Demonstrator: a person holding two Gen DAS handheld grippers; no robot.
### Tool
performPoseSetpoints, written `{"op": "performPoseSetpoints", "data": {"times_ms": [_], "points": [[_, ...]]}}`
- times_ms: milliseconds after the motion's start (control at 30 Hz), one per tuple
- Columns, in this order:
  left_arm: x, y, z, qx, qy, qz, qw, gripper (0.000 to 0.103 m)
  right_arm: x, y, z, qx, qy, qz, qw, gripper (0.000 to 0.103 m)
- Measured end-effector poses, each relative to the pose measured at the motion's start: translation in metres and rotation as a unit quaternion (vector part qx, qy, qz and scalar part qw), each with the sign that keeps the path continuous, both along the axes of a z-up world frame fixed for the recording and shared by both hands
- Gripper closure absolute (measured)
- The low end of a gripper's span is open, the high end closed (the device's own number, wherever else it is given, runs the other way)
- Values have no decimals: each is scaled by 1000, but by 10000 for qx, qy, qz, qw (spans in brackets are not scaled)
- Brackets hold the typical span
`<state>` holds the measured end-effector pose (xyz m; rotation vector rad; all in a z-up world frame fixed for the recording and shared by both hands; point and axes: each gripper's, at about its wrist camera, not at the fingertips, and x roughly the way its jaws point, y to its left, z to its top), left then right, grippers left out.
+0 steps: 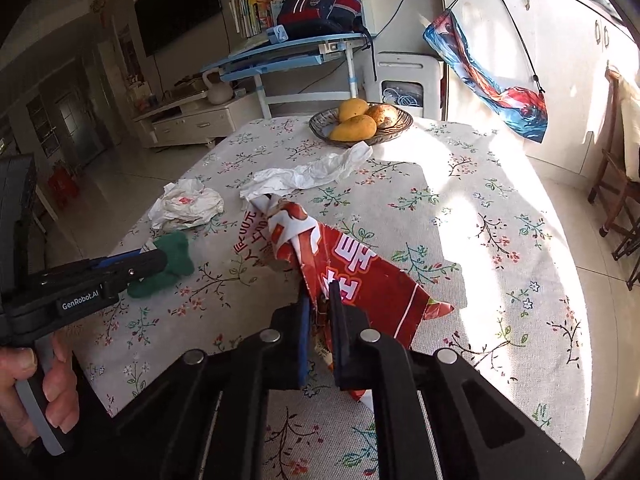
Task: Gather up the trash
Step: 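Grasp the green cloth with the left gripper while the right gripper grasps the red snack bag, then lift the green cloth and red snack bag up from the table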
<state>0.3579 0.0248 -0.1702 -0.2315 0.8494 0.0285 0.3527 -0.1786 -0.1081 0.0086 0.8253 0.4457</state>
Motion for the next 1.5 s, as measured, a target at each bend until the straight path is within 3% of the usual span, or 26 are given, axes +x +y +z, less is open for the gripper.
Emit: {"op": "performPoseSetpoints", "data": {"times_ms": [467,800,833,867,900,1033,1167,1500], "points": [[-44,-9,15,-44,-129,-59,9999,76,-34,-10,18,441,-142,-117,9989,95],[-62,-17,4,48,31,-161,9999,75,-42,-13,8,323,-22,-246,9992,95],[-61,-16,2,43,72,-158,9998,74,-41,-13,5,313,20,-274,9991,93],[-59,-14,-1,48,114,-157,9998,73,-39,-14,2,318,56,-311,9990,79],[-58,-13,-3,50,157,-171,9997,73,-38,-15,-1,342,121,-344,9988,55],[-52,-11,-9,99,188,-168,9996,61,-32,-20,-5,462,117,-464,9978,48],[-46,-11,-11,86,184,-157,9997,56,-29,-16,-4,492,55,-455,9977,25],[-39,-13,-16,13,193,-217,9996,56,-34,5,-3,4,-172,-215,9996,26]]}}
